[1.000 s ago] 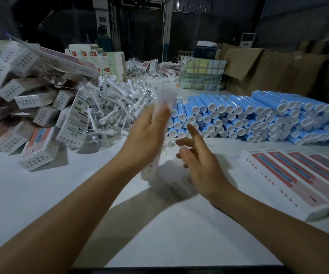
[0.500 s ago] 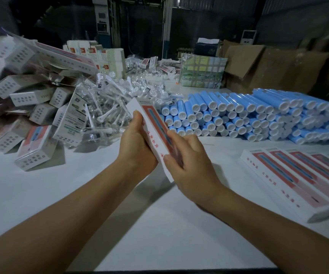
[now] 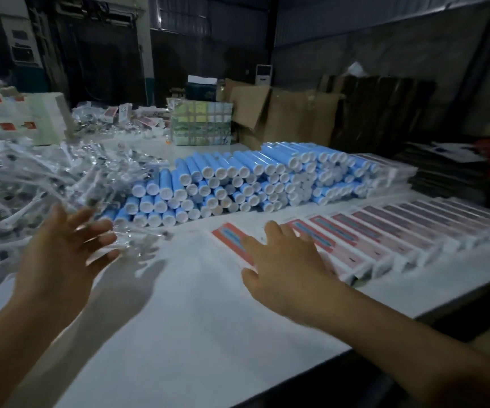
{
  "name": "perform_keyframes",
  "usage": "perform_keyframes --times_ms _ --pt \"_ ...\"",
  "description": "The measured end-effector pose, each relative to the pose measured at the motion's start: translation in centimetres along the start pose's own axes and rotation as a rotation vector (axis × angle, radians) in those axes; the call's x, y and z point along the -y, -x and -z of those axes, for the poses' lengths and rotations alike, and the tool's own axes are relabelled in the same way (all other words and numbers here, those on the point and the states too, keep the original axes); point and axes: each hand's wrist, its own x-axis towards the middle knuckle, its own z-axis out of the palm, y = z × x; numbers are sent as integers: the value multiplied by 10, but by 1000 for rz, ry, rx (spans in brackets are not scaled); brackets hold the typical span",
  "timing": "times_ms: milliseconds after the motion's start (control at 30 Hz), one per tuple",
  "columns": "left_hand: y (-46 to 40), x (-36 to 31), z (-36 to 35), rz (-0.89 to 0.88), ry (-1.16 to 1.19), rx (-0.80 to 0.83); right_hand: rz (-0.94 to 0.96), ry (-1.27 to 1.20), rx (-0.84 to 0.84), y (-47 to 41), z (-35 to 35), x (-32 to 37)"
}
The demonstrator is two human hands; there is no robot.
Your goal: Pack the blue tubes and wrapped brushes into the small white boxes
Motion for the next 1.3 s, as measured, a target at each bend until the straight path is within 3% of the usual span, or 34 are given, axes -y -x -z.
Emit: perform_keyframes --times_ms 67,267,400,500,567,700,867,1300 --pt "-3 3 3 -11 -16 16 -132 65 115 8 -6 -23" --pt "-7 8 5 24 -177 24 -238 99 140 13 -10 -51" --pt "5 19 -4 -60 -720 -13 -195 173 118 8 1 -46" --pt "14 25 -12 -159 -1167 129 -45 98 -95 0 12 -24" --pt "14 26 -14 -175 -1335 189 65 -34 -199 -13 16 -3" --pt "12 27 -14 -163 -1418 233 208 -203 -240 -56 7 46" --pt "12 26 -15 -156 -1417 263 248 -321 -178 -94 -21 89" --pt "24 7 -19 -86 -1397 333 282 -384 -186 -105 -57 95"
